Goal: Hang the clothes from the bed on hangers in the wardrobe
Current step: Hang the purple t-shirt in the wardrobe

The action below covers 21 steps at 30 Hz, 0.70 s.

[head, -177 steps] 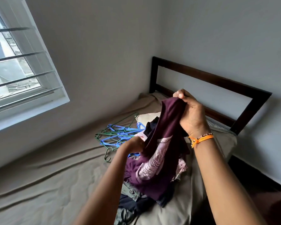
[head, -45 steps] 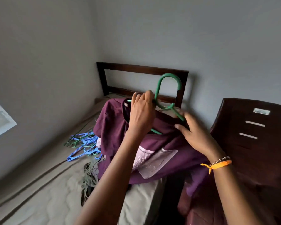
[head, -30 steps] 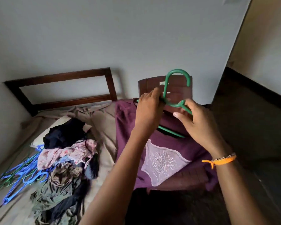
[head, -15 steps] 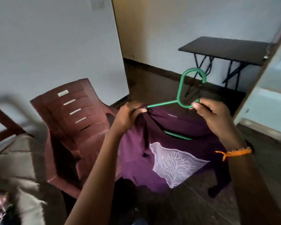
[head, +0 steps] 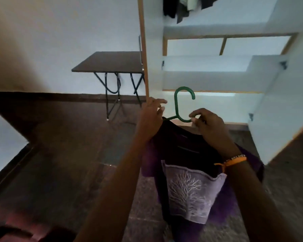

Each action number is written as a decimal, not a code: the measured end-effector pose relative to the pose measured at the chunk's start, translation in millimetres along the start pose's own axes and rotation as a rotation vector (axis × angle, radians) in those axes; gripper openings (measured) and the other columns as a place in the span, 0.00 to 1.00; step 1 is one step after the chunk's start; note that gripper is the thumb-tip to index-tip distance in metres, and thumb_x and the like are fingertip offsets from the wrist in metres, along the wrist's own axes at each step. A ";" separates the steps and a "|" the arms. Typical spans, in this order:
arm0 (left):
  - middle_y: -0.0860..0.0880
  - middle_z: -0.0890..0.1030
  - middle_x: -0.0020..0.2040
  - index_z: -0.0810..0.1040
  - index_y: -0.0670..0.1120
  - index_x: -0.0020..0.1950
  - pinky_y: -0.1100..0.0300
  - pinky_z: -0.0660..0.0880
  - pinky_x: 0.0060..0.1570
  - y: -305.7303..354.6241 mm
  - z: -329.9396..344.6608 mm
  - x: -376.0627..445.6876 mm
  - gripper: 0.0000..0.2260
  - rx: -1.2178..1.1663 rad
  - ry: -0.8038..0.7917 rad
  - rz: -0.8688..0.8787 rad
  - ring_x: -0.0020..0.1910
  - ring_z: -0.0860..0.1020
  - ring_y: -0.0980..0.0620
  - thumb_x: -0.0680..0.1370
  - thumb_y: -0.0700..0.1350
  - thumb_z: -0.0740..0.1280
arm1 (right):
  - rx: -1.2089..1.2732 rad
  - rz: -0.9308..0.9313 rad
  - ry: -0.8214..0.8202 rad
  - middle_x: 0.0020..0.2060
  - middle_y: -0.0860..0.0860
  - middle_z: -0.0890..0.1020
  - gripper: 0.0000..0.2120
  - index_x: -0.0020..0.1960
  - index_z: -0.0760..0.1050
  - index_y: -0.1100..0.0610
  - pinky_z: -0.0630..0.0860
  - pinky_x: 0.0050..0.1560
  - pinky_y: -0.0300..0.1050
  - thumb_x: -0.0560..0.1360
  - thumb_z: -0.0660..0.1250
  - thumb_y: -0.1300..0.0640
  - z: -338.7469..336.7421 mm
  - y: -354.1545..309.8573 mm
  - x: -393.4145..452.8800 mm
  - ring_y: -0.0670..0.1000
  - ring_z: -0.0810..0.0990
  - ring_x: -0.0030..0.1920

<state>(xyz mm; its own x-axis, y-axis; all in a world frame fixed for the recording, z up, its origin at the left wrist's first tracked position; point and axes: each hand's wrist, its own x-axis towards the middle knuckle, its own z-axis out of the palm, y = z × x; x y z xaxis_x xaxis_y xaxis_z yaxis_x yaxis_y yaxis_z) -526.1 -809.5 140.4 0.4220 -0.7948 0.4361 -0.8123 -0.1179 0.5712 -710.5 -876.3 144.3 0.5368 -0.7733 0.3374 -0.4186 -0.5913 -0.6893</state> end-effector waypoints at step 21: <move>0.46 0.75 0.38 0.75 0.40 0.42 0.70 0.76 0.33 202.1 267.1 405.3 0.07 -1.281 -0.322 -0.523 0.36 0.76 0.56 0.80 0.39 0.63 | -0.047 0.101 0.150 0.36 0.45 0.79 0.04 0.45 0.75 0.54 0.71 0.37 0.35 0.75 0.66 0.62 -204.9 258.2 286.1 0.44 0.77 0.35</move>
<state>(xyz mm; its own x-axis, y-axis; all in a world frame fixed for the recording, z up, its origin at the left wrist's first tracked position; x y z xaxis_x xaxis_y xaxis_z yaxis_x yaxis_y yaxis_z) -626.8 -1314.5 246.8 0.3058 -0.9475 -0.0939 0.3999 0.0383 0.9157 -815.2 -1297.1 194.2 0.3769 -0.8526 0.3620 -0.5005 -0.5163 -0.6949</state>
